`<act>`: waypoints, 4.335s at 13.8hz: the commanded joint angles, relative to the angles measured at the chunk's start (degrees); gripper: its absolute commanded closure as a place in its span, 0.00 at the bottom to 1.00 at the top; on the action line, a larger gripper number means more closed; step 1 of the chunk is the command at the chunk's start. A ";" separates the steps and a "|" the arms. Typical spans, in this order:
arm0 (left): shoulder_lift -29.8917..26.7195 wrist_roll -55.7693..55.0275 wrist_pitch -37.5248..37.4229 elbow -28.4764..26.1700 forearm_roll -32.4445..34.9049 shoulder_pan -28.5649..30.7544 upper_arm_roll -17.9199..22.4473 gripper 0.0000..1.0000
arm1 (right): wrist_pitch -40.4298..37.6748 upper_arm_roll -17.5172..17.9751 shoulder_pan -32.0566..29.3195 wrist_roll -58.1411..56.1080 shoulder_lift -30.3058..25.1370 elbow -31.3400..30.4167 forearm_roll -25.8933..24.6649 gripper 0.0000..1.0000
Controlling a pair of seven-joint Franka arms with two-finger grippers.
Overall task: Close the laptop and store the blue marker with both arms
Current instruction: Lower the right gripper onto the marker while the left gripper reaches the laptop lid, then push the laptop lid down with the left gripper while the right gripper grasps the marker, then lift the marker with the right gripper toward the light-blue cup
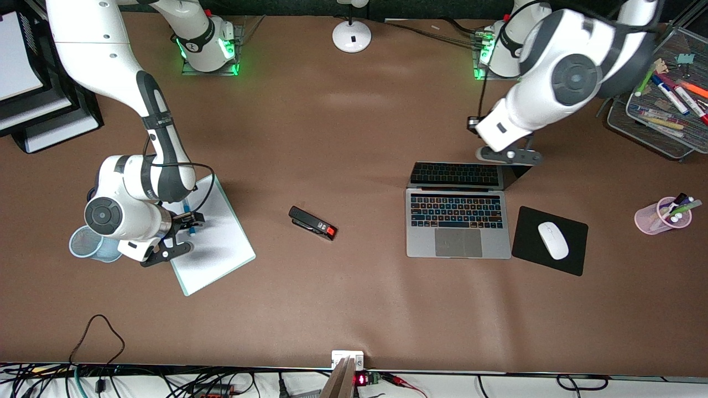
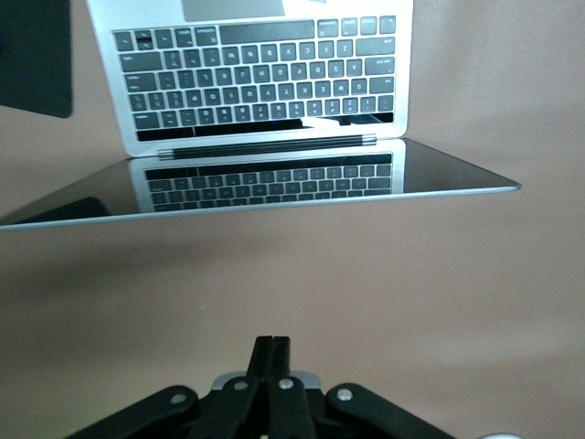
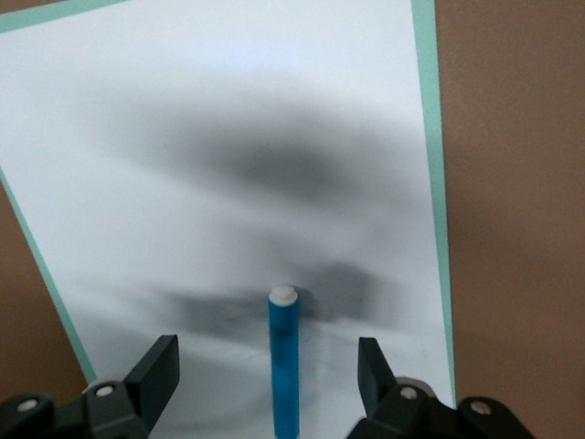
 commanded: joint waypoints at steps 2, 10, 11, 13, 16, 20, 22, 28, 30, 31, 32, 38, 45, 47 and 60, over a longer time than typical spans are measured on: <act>-2.92 -0.88 8.33 -8.82 -0.52 0.65 -2.01 1.00 | 2.03 0.13 -0.28 -1.57 1.07 -0.16 1.36 0.22; 0.24 -1.23 19.58 -11.47 7.04 0.83 -2.54 1.00 | 1.58 0.13 -1.25 -6.14 2.04 -0.33 1.36 0.40; 0.86 -1.14 21.07 -11.38 7.39 1.09 -2.54 1.00 | 1.58 0.13 -1.25 -6.14 2.13 -0.25 1.36 0.40; 1.39 -1.14 23.71 -11.38 7.48 1.18 -2.54 1.00 | 1.50 0.13 -1.16 -6.05 2.22 -0.25 1.36 0.41; 2.70 -1.14 27.93 -11.38 7.48 1.27 -2.37 1.00 | 1.41 0.13 -1.16 -5.26 2.22 -0.33 1.45 0.47; 6.13 -1.05 33.12 -10.59 12.55 2.41 -2.19 1.00 | 1.41 0.13 -1.07 -5.35 2.39 -0.33 1.45 0.47; 7.71 -1.06 35.32 -10.16 15.21 3.11 -2.10 1.00 | 1.41 0.22 -1.16 -5.26 2.83 -0.33 1.45 0.47; 12.63 -0.79 42.44 -7.96 18.55 4.17 -1.84 1.00 | 1.58 0.22 -1.16 -5.26 3.01 -0.24 1.45 0.58; 14.74 -0.79 44.81 -6.91 18.64 4.26 -1.75 1.00 | 1.50 0.22 -1.16 -5.26 3.01 -0.16 1.45 0.62; 16.05 -0.70 45.95 -5.77 18.73 4.26 -1.49 1.00 | 1.50 0.22 -1.16 -5.26 3.01 -0.16 1.45 0.62; 17.46 -0.62 46.22 -4.54 19.34 4.26 -1.49 1.00 | 1.50 0.22 -1.16 -5.26 3.01 -0.16 1.54 0.62; 23.79 -0.44 46.31 2.85 19.87 4.08 -1.14 1.00 | 1.41 0.22 -1.07 -5.88 3.01 -0.16 4.88 0.70; 28.98 -0.44 47.98 5.93 23.56 3.99 -0.61 1.00 | 1.76 0.13 -1.16 -6.32 3.27 0.02 4.09 0.75; 30.38 -0.44 49.29 6.54 23.56 3.99 -0.17 1.00 | 1.76 0.13 -1.25 -6.32 3.27 0.02 4.09 0.86; 38.30 -0.35 60.90 6.98 30.07 3.90 2.38 1.00 | -3.50 -0.22 -1.69 -6.32 -0.24 8.00 4.26 1.00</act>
